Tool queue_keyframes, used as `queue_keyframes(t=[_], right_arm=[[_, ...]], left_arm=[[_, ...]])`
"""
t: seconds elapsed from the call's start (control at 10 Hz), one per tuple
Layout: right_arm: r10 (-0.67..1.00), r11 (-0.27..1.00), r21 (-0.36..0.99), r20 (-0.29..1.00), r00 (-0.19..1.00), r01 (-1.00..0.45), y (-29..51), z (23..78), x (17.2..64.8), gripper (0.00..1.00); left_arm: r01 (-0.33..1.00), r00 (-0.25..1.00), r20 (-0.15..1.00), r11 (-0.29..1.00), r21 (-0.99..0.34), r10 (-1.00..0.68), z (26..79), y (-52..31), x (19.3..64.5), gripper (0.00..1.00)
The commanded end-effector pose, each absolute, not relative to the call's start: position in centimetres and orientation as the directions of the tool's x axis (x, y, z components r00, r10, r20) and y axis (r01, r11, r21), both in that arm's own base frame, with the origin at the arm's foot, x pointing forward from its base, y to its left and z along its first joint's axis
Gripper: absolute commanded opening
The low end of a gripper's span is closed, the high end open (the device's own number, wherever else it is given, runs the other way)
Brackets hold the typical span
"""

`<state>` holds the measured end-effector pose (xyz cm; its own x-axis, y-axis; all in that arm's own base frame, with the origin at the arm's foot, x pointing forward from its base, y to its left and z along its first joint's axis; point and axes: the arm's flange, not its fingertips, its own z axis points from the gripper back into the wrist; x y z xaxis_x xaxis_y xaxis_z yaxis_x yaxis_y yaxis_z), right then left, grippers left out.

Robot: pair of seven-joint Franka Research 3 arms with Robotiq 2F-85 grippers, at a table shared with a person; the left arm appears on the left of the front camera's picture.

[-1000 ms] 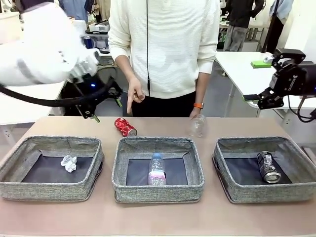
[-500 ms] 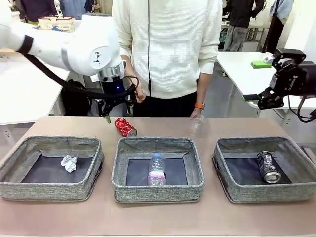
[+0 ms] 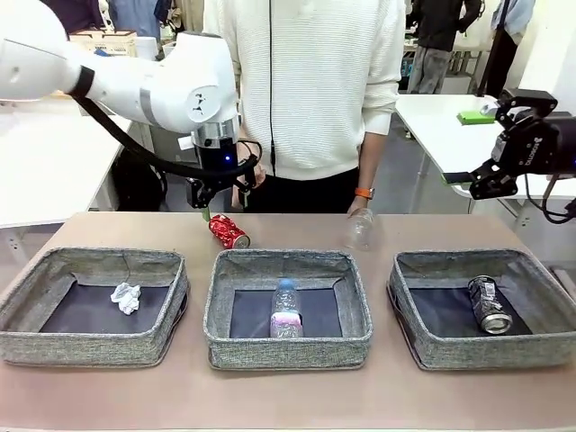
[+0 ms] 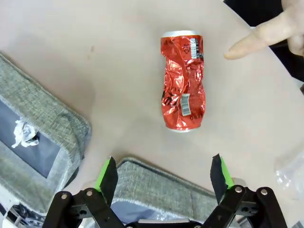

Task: Sort the waste into the appropriate baskets.
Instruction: Pick up the waste item pointed out by the person.

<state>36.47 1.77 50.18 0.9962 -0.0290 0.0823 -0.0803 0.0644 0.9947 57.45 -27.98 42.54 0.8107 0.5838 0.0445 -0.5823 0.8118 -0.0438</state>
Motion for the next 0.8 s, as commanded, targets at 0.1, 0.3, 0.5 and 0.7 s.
queue_keyframes(t=[0.1, 0.3, 0.5, 0.7], right_arm=[[-0.030, 0.044, 0.995, 0.089, 0.996, -0.088, 2.0, 50.4, 36.5, 1.00], [-0.030, 0.044, 0.995, 0.089, 0.996, -0.088, 2.0, 50.4, 36.5, 1.00], [-0.030, 0.044, 0.995, 0.089, 0.996, -0.088, 2.0, 50.4, 36.5, 1.00], [-0.030, 0.044, 0.995, 0.089, 0.996, -0.088, 2.0, 50.4, 36.5, 1.00]], left_arm=[[-0.620, 0.772, 0.101, 0.778, -0.100, 0.628, 39.4, -27.8, 59.5, 1.00], [-0.599, 0.762, 0.165, 0.779, -0.187, 0.626, 37.0, -26.9, 60.1, 1.00], [-0.584, 0.760, 0.198, 0.784, -0.211, 0.619, 35.2, -26.3, 59.9, 1.00], [-0.584, 0.765, 0.196, 0.789, -0.191, 0.614, 34.4, -26.0, 59.9, 1.00]])
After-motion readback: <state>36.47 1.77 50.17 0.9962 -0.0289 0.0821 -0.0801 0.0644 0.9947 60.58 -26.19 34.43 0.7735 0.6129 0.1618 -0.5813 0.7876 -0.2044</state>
